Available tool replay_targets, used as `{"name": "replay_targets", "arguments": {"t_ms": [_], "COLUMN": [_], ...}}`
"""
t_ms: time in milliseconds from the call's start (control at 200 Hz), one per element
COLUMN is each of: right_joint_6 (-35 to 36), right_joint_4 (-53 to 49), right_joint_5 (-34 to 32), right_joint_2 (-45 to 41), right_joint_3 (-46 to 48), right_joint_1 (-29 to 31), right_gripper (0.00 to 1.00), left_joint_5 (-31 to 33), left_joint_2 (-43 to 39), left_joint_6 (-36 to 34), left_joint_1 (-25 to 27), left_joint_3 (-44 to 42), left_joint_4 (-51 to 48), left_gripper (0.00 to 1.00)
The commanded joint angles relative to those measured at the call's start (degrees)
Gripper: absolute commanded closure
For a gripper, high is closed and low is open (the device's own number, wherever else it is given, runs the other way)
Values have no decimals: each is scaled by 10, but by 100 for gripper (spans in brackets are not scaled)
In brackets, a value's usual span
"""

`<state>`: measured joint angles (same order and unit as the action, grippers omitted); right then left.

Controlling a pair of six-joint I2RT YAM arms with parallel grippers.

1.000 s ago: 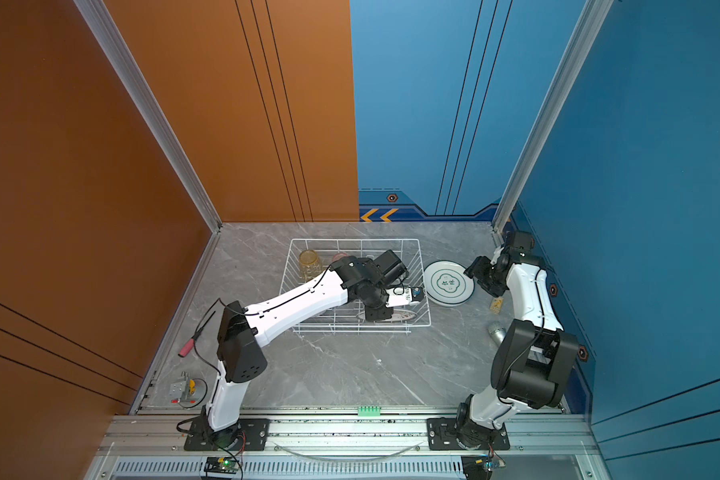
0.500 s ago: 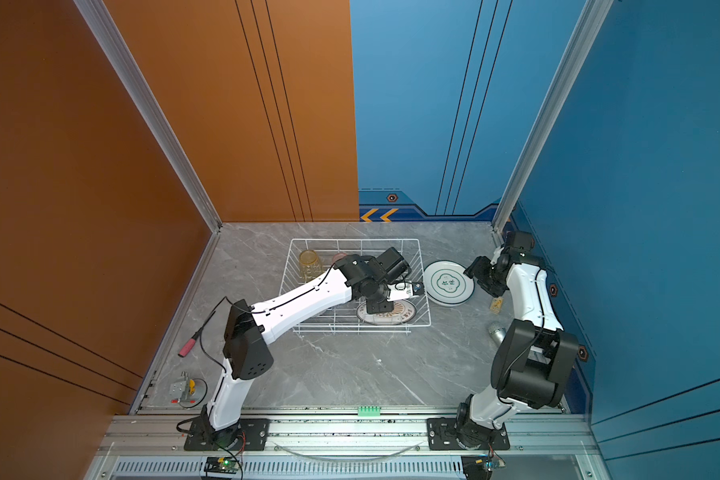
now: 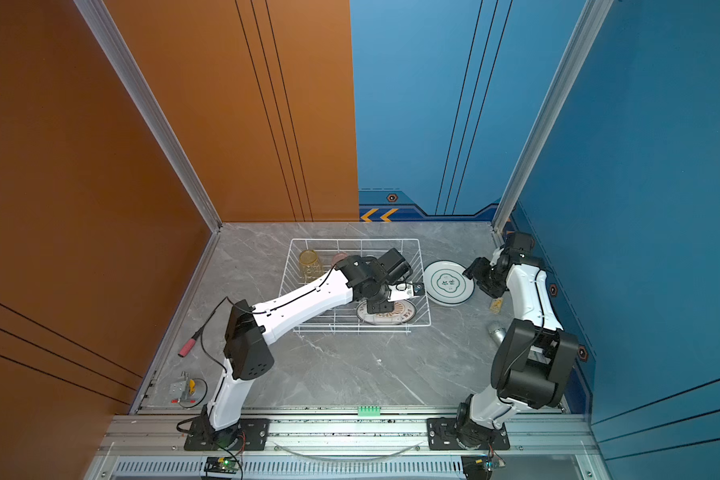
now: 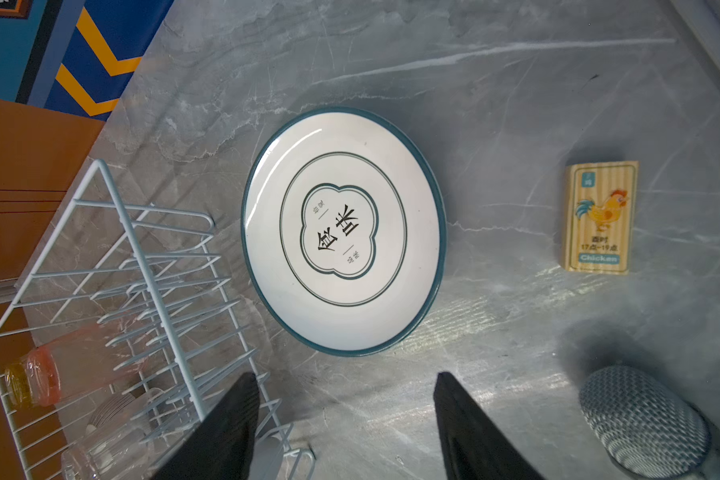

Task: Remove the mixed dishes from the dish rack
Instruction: 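Close the left gripper on the rim of the orange-printed plate in the rack, then lift the orange-printed plate out of the rack while the right gripper grasps its rim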

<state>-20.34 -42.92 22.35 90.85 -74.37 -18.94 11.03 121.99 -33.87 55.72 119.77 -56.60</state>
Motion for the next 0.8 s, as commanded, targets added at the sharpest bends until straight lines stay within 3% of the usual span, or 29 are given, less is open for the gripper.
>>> {"name": "replay_targets", "arguments": {"t_ms": [0,265,796], "right_joint_6": [8,4,0], "right_joint_4": [-2,6,14], "right_joint_5": [6,8,14], "right_joint_2": [-18,-22,-28], "right_joint_3": [8,15,14], "right_joint_1": [-4,-3,4], "right_gripper": [34,34,35], "left_joint_5": [31,54,21], "left_joint_2": [-12,-79,-148], "left_joint_6": [8,15,47], "left_joint_1": [0,1,-5], "left_joint_3": [-7,-68,-64], "left_joint_4": [14,96,98], "left_gripper": [100,100,100]}}
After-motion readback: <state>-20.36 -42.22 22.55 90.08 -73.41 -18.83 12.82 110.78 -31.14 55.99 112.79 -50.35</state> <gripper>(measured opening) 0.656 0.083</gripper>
